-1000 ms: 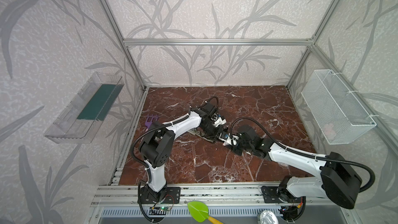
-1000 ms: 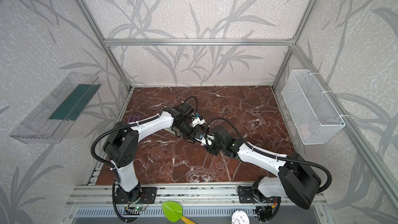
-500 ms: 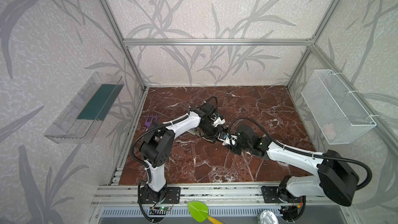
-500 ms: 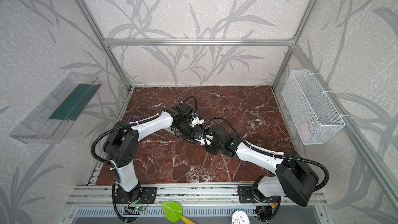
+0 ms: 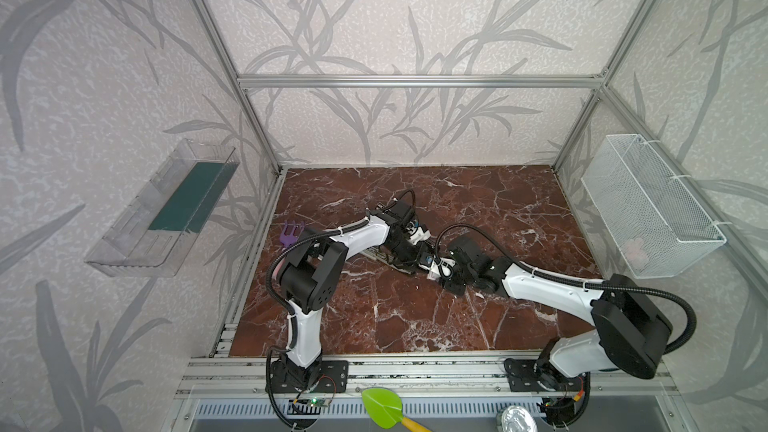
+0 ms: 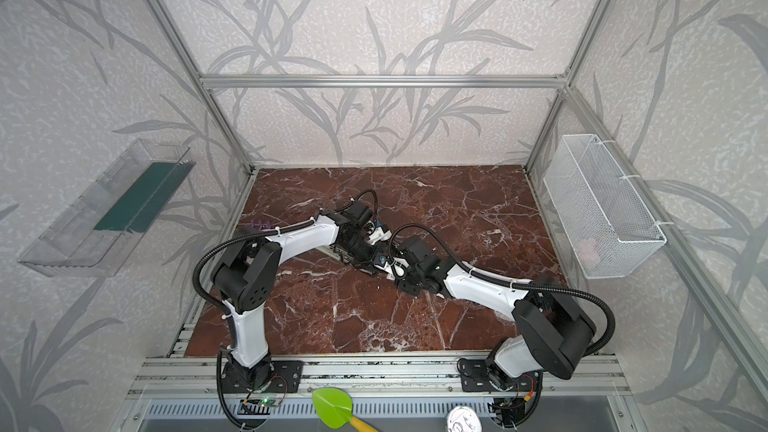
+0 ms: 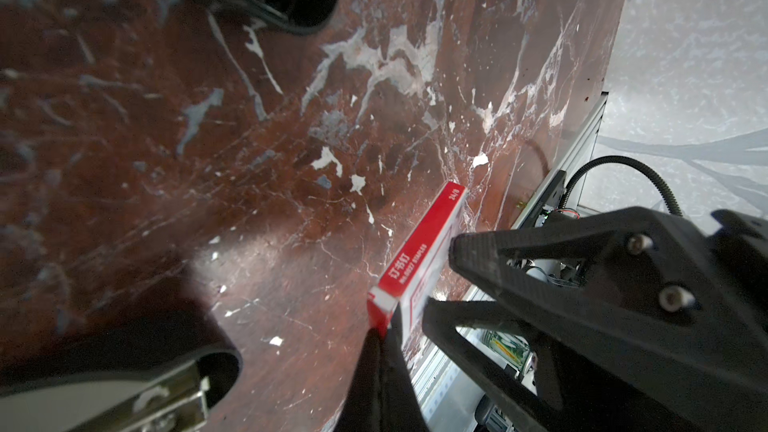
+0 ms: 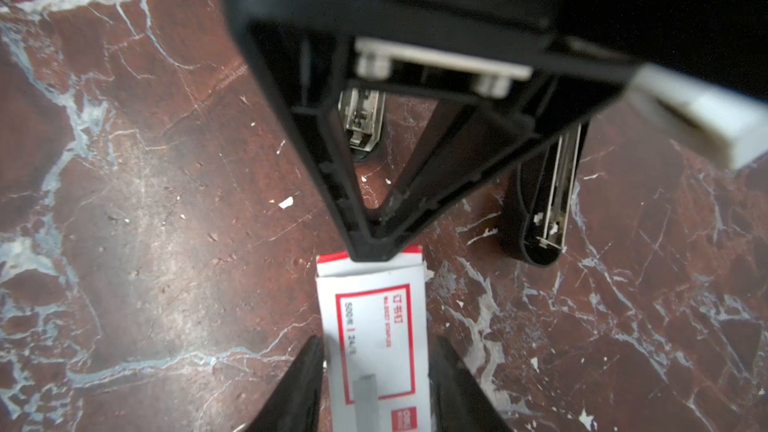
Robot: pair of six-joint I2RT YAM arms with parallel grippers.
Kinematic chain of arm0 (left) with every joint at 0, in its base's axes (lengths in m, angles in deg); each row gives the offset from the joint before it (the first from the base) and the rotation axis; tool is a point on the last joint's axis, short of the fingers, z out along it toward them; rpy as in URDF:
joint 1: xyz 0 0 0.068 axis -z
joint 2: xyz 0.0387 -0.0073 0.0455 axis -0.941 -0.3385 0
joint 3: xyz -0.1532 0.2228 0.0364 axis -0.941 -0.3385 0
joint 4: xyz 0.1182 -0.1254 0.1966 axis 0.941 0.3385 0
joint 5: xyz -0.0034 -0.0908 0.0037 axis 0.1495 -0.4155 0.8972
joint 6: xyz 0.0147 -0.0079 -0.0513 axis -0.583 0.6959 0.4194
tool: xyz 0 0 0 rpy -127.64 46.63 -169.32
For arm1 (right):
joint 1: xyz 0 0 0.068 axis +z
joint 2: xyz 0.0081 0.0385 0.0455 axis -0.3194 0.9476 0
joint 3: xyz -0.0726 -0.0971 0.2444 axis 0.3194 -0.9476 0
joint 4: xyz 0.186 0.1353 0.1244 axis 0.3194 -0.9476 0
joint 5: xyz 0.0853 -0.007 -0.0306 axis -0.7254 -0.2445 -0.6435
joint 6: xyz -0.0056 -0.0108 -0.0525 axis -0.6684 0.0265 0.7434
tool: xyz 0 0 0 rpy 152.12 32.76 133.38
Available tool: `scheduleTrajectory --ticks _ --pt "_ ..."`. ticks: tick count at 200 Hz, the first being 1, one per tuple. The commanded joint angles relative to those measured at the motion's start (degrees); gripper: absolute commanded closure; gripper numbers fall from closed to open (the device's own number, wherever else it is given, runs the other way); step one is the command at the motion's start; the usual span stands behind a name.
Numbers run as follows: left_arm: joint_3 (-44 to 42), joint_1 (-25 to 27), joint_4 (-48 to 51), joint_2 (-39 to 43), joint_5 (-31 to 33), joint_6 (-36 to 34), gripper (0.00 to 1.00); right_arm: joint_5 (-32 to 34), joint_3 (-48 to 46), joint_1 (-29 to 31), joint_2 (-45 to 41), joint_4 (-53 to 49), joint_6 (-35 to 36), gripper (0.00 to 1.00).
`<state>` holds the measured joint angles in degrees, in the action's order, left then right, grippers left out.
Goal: Load the staples into the stapler
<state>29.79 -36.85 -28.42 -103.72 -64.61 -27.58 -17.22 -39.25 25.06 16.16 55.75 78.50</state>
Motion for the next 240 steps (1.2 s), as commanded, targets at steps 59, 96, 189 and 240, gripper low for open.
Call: scheduleTrajectory --ticks 59,96,189,240 --pt "-0.7 0.5 -0.4 -1.6 -0.2 -0.2 1.0 -0.4 4.2 -2.1 3.4 -5.6 -1.0 0.42" --pt "-0.8 0.5 -1.3 -1.7 -1.2 0.1 1.0 -4.3 6.5 -4.2 5.8 -7.2 -0.2 0.37" --pt "-3.2 0.4 -3.8 1.6 -4.4 1.4 1.0 -7.6 11.4 -5.8 9.5 -7.4 2.4 0.36" --pt "-4.7 0.1 -3.8 3.5 -4.8 1.4 1.0 -11.9 6.8 -9.3 2.8 -2.8 2.3 0.36"
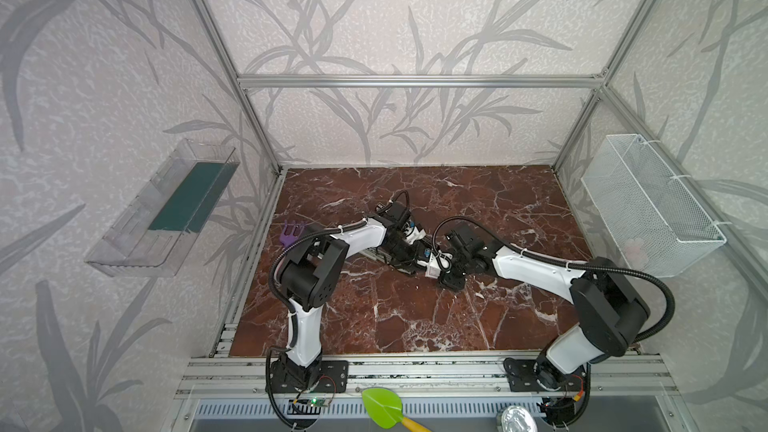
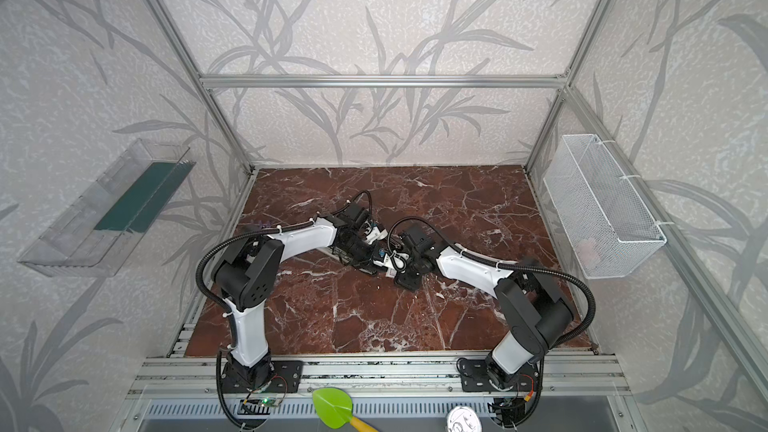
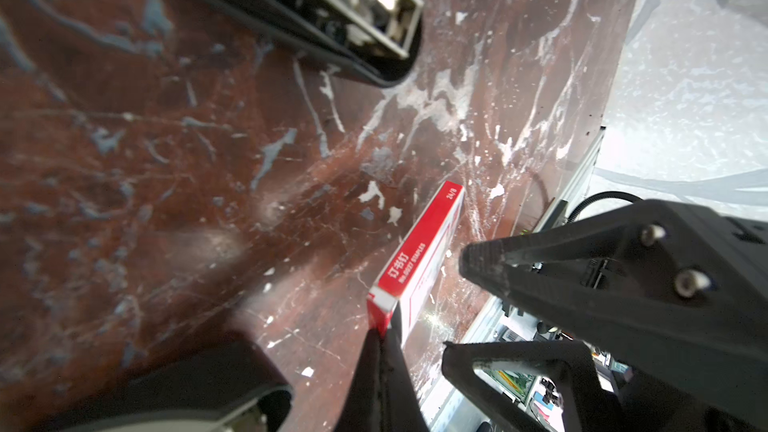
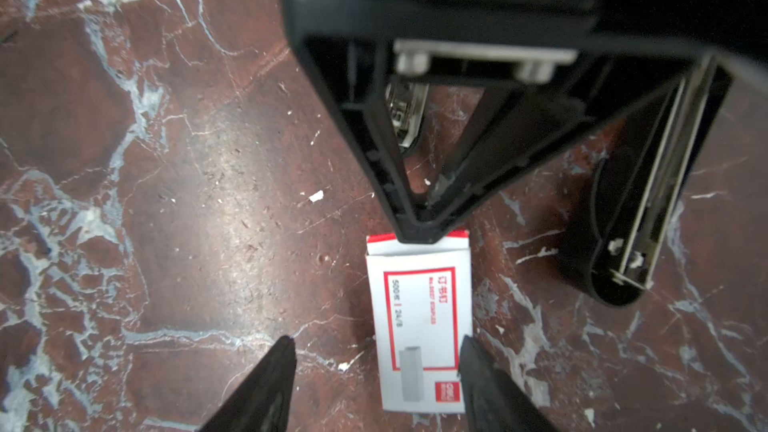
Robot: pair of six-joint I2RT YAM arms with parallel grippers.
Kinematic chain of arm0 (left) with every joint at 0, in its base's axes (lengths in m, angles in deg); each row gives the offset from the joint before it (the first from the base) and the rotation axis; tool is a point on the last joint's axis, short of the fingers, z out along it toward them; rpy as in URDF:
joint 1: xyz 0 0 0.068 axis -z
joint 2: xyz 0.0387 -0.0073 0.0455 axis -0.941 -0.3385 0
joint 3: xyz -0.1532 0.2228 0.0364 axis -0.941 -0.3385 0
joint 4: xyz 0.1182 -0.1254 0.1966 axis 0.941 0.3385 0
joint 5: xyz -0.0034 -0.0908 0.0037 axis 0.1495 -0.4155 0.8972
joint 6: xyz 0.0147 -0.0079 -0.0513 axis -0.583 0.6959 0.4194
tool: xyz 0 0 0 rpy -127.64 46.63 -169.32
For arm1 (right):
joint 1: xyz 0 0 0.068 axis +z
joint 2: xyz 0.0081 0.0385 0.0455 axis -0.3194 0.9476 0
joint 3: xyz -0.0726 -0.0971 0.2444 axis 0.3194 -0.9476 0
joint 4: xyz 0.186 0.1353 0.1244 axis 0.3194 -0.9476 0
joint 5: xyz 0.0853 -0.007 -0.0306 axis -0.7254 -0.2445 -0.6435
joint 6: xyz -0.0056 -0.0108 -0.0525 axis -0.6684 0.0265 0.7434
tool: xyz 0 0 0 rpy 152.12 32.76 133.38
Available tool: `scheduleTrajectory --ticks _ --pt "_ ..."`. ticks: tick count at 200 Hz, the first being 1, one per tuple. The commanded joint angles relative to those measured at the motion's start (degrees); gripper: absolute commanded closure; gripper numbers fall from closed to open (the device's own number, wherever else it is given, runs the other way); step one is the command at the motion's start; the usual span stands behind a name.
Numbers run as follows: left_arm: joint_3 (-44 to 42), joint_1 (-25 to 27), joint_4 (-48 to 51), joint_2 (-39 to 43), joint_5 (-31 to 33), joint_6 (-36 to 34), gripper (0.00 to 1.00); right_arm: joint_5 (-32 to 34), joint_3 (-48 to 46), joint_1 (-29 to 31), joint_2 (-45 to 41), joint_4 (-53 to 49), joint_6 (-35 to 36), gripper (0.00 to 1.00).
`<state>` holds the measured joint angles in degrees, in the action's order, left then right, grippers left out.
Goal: Load the staples into the stapler
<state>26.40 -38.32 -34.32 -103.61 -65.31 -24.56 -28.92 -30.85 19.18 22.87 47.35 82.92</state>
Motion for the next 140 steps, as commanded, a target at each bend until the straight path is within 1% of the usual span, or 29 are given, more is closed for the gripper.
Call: scheduleTrajectory --ticks 1,19,30,51,60,76,88,98,110,120,128,140 --pt "-1.4 1.6 2.1 3.4 -4.1 -1.6 1.0 -0.3 -1.7 -3.5 -3.9 5.7 -2.2 0.36" --pt "-1.7 1.4 1.8 3.8 -4.1 -1.6 1.0 -3.1 -3.0 -5.9 -5.9 6.1 -1.3 0.36" --pt "-1.7 1.3 1.7 3.8 -4.1 -1.6 1.0 -2.9 -2.7 -6.8 -6.0 5.6 -0.8 0.36" --pt "-1.7 1.1 1.7 4.0 -4.1 -1.5 1.0 -4.8 -2.5 -7.8 -6.7 3.5 1.4 0.37" --pt "-1.6 0.9 1.9 4.0 -4.0 -1.6 1.0 -5.5 -3.1 -7.8 -7.3 3.2 2.8 0.37" --pt "-1.7 0.6 1.9 4.5 -4.0 -1.6 1.0 -6.3 -3.8 -7.8 -9.6 1.4 3.0 0.37" --pt "-2.0 0.4 1.5 4.5 -4.1 -1.4 1.0 -8.2 -6.0 -7.8 -12.0 2.1 3.8 0.37" --pt "-1.8 0.4 1.6 4.6 -4.4 -1.4 1.0 -8.4 -8.0 -7.8 -13.7 3.9 3.8 0.36" --pt "-1.7 0.3 1.9 4.8 -4.5 -1.6 1.0 -8.1 -8.5 -7.5 -14.9 3.7 4.0 0.36" --pt "-1.7 0.2 1.9 5.0 -4.5 -1.7 1.0 -9.2 -8.4 -7.5 -15.8 3.4 3.8 0.36" --pt "-1.7 0.2 2.0 5.1 -4.5 -1.7 1.0 -9.7 -9.0 -7.3 -16.5 4.3 3.4 0.35" --pt "-1.7 0.0 2.0 5.1 -4.6 -1.6 1.0 -8.6 -10.1 -6.6 -16.8 5.9 3.4 0.32"
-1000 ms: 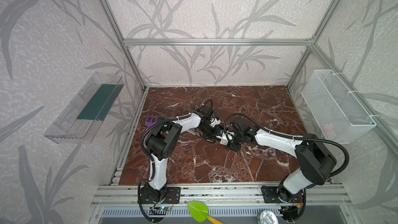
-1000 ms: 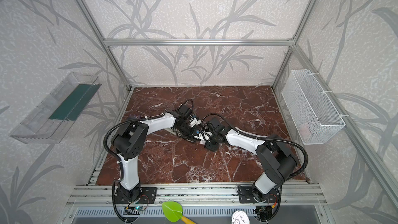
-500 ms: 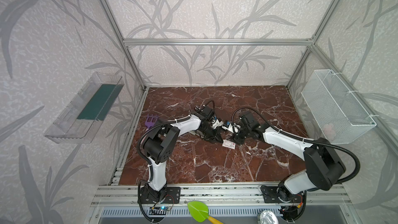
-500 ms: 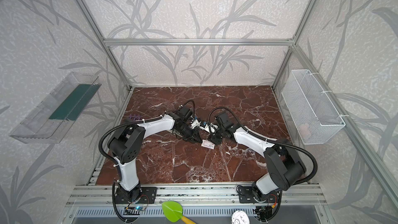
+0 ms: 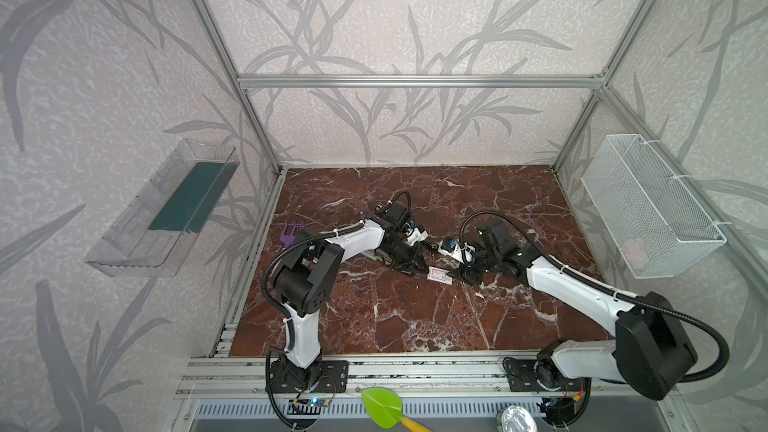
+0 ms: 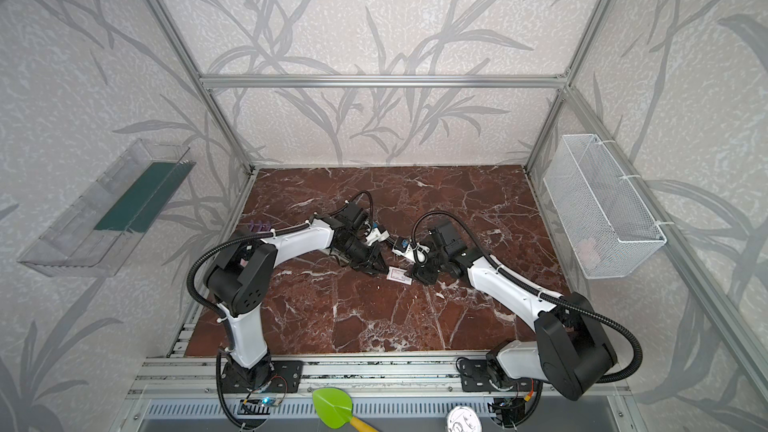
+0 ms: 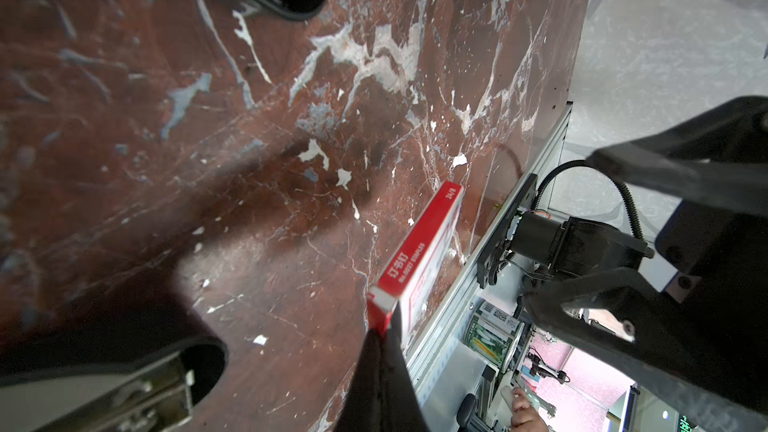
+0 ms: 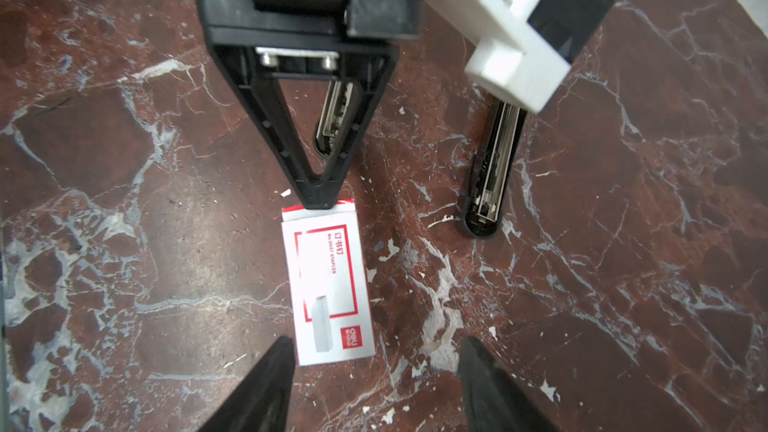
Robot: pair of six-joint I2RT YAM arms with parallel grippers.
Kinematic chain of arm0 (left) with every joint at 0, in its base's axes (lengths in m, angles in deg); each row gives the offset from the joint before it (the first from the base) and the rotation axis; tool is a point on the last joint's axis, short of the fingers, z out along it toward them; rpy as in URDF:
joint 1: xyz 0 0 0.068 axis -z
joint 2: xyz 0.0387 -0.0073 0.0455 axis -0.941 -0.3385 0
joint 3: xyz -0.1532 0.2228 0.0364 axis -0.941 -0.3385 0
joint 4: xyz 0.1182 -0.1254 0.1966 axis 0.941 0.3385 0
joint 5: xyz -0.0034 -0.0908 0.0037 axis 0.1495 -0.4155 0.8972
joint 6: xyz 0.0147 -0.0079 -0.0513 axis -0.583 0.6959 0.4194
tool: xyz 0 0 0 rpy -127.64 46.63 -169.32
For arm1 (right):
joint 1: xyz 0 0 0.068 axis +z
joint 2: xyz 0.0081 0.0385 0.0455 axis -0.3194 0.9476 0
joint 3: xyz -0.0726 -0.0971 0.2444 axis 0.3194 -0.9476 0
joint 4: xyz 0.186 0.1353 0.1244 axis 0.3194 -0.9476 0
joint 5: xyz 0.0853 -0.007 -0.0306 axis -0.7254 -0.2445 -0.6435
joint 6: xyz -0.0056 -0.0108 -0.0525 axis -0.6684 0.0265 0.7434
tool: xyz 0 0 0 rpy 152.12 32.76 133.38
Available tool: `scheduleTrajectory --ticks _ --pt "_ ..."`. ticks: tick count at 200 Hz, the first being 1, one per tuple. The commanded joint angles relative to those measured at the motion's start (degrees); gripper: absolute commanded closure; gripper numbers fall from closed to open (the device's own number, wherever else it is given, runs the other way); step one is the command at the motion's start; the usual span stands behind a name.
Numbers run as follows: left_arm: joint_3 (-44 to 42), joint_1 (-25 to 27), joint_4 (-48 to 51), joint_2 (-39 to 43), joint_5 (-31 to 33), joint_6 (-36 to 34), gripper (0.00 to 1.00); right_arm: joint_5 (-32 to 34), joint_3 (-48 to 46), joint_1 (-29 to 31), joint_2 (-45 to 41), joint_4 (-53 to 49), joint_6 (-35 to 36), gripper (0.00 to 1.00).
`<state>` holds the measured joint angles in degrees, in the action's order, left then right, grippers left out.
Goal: Load the staples into the stapler
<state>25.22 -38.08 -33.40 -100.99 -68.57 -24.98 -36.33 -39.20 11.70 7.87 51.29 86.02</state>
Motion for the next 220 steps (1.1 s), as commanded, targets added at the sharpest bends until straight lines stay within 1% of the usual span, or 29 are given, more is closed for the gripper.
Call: scheduleTrajectory --ticks 1,12,41,66,122,136,169,220 --pt "-0.5 -0.2 1.1 2.4 -1.3 -1.2 1.0 -1.1 -1.9 1.0 -1.8 2.0 0.3 0.32" --pt "-0.5 -0.1 0.8 2.6 -1.5 -1.0 1.0 0.1 -1.8 2.0 -0.7 1.3 1.2 0.32" --pt "-0.4 -0.2 0.6 2.6 -1.8 -0.9 1.0 0.7 -1.4 4.2 2.0 0.6 2.0 0.32" --pt "-0.7 -0.1 0.2 3.1 -2.0 -0.7 1.0 1.0 -1.5 4.5 3.1 1.7 1.8 0.32" --pt "-1.3 -0.1 -1.0 3.9 -2.8 0.2 1.0 4.9 -1.3 5.5 5.8 3.8 1.9 0.32" --pt "-1.2 -0.1 -0.9 4.1 -2.7 0.1 1.0 4.8 -1.0 5.5 6.2 4.0 1.7 0.32" --pt "-1.4 -0.1 -1.1 4.1 -2.9 0.3 1.0 5.0 -0.1 5.8 7.3 3.7 1.6 0.37" --pt "-1.5 -0.3 -1.8 4.0 -3.1 0.8 1.0 6.0 1.6 5.8 8.8 1.5 1.7 0.47"
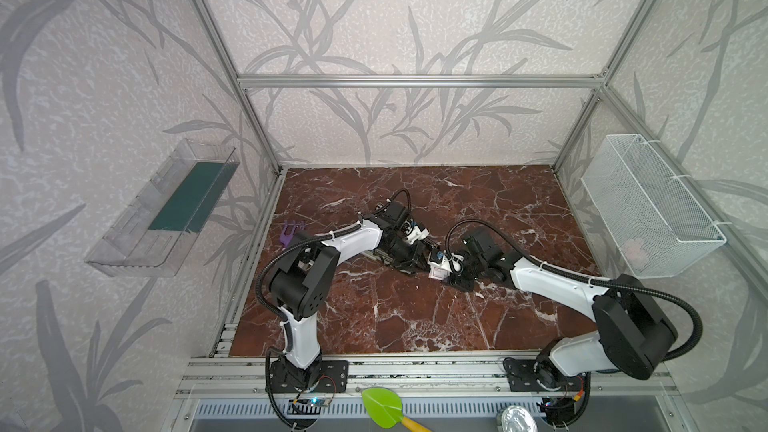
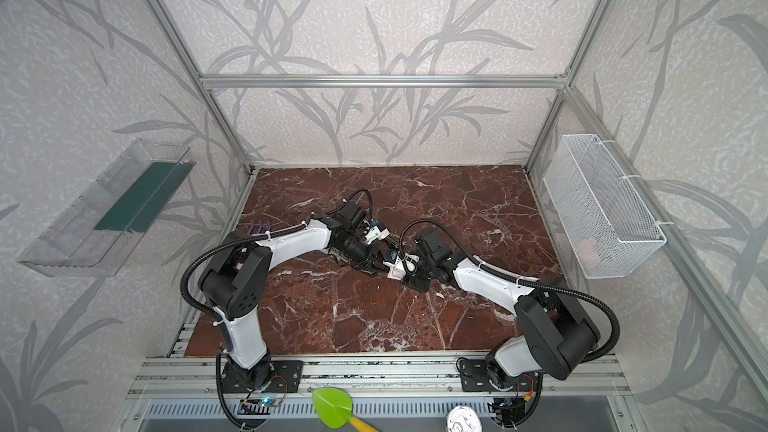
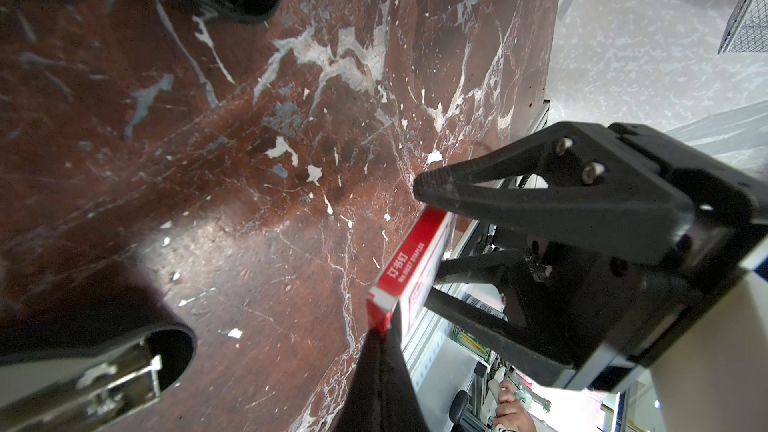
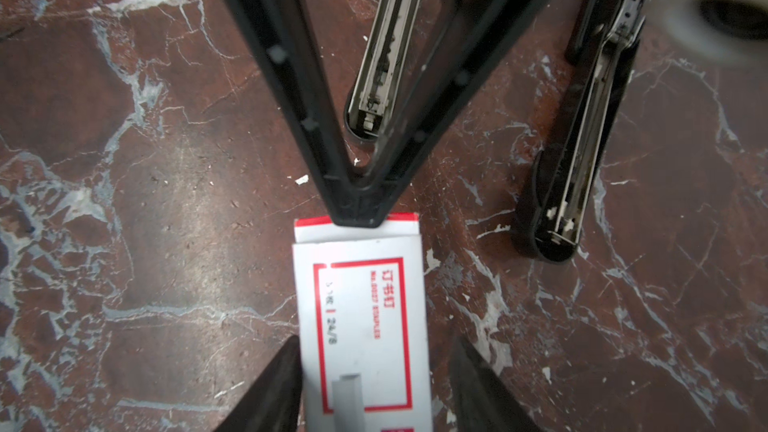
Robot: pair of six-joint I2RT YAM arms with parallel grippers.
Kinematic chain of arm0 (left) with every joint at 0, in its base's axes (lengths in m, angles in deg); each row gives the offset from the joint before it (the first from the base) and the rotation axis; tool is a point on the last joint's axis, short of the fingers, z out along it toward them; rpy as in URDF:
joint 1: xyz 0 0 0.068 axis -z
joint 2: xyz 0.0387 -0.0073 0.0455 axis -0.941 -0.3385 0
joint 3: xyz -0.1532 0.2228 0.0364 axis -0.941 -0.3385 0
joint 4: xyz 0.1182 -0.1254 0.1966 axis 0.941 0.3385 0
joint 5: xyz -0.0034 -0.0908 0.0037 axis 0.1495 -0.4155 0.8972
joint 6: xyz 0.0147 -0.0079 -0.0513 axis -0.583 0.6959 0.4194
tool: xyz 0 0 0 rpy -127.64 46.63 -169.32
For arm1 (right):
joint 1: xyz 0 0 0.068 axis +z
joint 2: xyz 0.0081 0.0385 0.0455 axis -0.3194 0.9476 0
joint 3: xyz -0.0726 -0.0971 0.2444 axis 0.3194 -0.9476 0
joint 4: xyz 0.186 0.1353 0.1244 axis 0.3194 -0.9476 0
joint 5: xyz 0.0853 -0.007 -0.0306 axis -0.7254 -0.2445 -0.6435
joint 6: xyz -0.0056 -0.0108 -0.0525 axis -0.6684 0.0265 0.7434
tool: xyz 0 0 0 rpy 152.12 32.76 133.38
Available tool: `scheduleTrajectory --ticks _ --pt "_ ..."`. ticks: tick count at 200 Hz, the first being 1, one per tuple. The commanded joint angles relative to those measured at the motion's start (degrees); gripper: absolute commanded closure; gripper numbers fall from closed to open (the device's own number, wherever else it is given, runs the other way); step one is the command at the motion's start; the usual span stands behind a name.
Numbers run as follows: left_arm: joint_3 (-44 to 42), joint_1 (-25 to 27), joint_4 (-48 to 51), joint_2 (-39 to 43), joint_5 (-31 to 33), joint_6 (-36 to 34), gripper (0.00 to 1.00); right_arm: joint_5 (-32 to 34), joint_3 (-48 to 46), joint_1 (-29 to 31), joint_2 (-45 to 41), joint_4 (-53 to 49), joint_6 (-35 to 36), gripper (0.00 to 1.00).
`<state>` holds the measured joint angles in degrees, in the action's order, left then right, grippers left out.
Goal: Load the staples into the stapler
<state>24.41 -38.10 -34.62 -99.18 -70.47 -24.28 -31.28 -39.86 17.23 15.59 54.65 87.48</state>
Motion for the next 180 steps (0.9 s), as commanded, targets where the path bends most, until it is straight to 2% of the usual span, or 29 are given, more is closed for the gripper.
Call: scheduleTrajectory --ticks 1,29,151,180 --pt "-0.7 -0.3 -0.6 2.2 -1.2 0.1 1.0 1.0 2.3 0.3 1.1 -2.0 0.2 0.47" --pt "-0.3 -0.3 0.5 1.5 -0.1 -0.4 1.0 3.2 3.5 0.3 1.9 -5.4 0.7 0.53" --pt "4.2 0.3 2.4 -3.9 2.2 -0.3 1.0 8.3 1.7 -0.7 1.3 -6.9 1.1 0.57" --pt "4.9 0.4 1.5 -5.4 2.0 0.5 1.0 7.8 1.3 -1.8 1.0 -7.1 1.5 0.57"
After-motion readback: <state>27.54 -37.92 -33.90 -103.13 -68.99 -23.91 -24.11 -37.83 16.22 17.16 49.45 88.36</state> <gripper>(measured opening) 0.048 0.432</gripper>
